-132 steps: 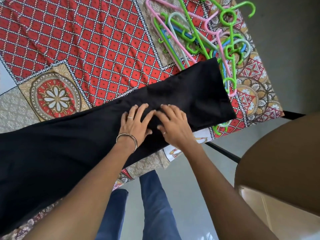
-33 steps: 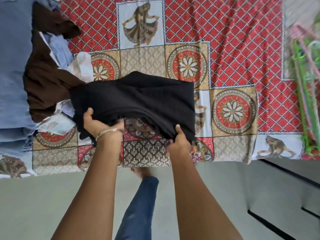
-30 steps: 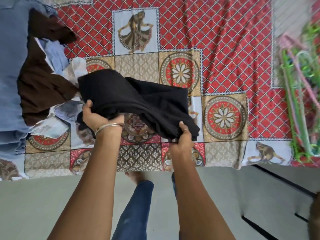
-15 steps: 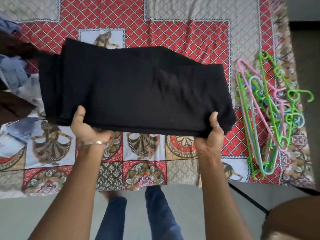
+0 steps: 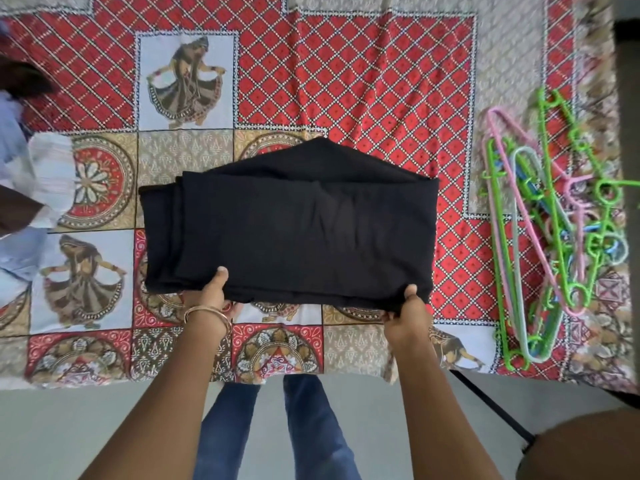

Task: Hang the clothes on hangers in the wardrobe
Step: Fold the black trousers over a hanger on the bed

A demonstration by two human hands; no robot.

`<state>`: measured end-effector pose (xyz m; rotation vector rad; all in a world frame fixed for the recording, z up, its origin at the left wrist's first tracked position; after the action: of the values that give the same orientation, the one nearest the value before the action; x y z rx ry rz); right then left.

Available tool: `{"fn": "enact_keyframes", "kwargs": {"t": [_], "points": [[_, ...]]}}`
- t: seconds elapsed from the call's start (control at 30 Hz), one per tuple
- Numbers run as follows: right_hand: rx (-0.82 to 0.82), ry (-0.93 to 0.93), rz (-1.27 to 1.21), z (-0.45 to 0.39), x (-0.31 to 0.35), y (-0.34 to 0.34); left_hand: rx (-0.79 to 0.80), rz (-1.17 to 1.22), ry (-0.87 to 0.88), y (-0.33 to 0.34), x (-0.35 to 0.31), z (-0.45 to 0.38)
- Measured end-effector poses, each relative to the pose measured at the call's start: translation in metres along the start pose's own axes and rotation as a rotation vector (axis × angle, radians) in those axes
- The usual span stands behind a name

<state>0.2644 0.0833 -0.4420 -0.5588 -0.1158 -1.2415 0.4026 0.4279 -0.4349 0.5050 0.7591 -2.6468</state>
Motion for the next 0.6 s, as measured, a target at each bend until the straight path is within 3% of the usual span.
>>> {"fn": "enact_keyframes", "kwargs": {"t": [0.07, 0.13, 0.17, 0.23, 0.3, 0.33, 0.4, 0.5, 0.53, 0.6], "points": [[0.035, -0.026, -0.019, -0.005, 0.005, 0.005, -0.030, -0.081, 0.045, 0.003, -0.012, -0.006], [0.066, -0.099, -0.007, -0.005, 0.012, 0.006, -0.013, -0.224, -0.031, 0.001, -0.012, -0.007], [0.005, -0.169, 0.064, -0.006, 0.016, -0.002, 0.024, -0.321, -0.100, -0.001, -0.007, -0.002], [-0.323, -0.396, 0.361, -0.005, 0.031, -0.028, 0.114, -0.563, -0.210, -0.006, 0.000, 0.008], [-0.583, -0.698, 0.533, 0.020, 0.056, -0.034, 0.077, -0.893, -0.024, -0.007, -0.015, 0.006], [-0.572, -0.876, 0.549, 0.040, 0.063, -0.020, 0.000, -1.068, 0.197, -0.003, -0.037, 0.009], [-0.335, -1.171, 0.665, 0.075, 0.057, 0.025, -0.076, -1.264, 0.726, 0.026, -0.074, 0.037], [-0.003, -1.415, 1.056, 0.114, 0.021, 0.092, 0.122, -1.301, 1.283, 0.075, -0.089, 0.093], [0.083, -1.403, 1.225, 0.113, 0.010, 0.105, 0.192, -1.381, 1.336, 0.084, -0.075, 0.091], [0.213, -1.251, 1.515, 0.104, -0.011, 0.130, 0.312, -1.575, 1.171, 0.085, -0.068, 0.061]]}}
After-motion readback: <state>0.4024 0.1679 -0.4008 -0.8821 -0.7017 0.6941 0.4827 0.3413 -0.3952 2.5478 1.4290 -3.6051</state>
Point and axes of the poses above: each hand's wrist, its own z-axis away from the middle knuckle, its own y-axis out of the palm, x = y × z, the point moved 9 cm from there along -z, towards the middle knuckle, and after that the axes turned 9 degrees about -x, right-handed, at the moved point
